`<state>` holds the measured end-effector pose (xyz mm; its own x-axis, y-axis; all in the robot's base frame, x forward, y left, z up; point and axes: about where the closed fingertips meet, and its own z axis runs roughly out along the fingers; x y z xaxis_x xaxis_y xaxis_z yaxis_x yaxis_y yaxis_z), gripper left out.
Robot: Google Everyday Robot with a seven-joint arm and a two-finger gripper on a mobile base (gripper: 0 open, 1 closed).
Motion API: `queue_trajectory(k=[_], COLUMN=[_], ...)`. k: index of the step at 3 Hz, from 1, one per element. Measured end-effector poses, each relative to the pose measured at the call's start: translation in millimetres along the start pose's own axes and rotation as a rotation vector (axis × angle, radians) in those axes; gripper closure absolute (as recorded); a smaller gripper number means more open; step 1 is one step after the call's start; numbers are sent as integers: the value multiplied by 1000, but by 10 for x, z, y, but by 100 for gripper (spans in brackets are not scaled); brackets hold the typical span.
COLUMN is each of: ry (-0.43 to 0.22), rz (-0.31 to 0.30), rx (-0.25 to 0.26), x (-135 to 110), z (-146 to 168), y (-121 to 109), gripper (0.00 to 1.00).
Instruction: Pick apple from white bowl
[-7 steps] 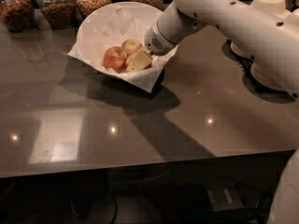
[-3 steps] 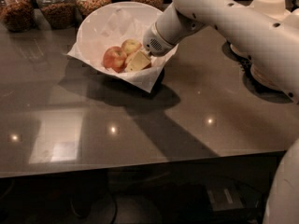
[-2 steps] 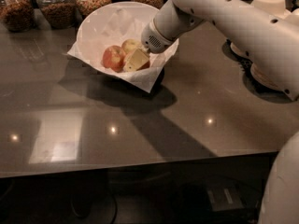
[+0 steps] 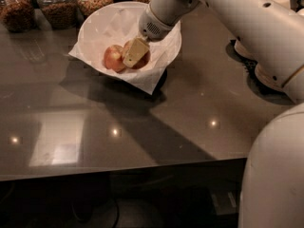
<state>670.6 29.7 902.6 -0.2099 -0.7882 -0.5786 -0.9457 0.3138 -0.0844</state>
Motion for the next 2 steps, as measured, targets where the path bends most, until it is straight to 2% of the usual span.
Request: queue_trajectory(k=[2], ry=[71], rz=[-85], rx=[-13], x=[-167], z=[-342], y=[-47], gripper=[100])
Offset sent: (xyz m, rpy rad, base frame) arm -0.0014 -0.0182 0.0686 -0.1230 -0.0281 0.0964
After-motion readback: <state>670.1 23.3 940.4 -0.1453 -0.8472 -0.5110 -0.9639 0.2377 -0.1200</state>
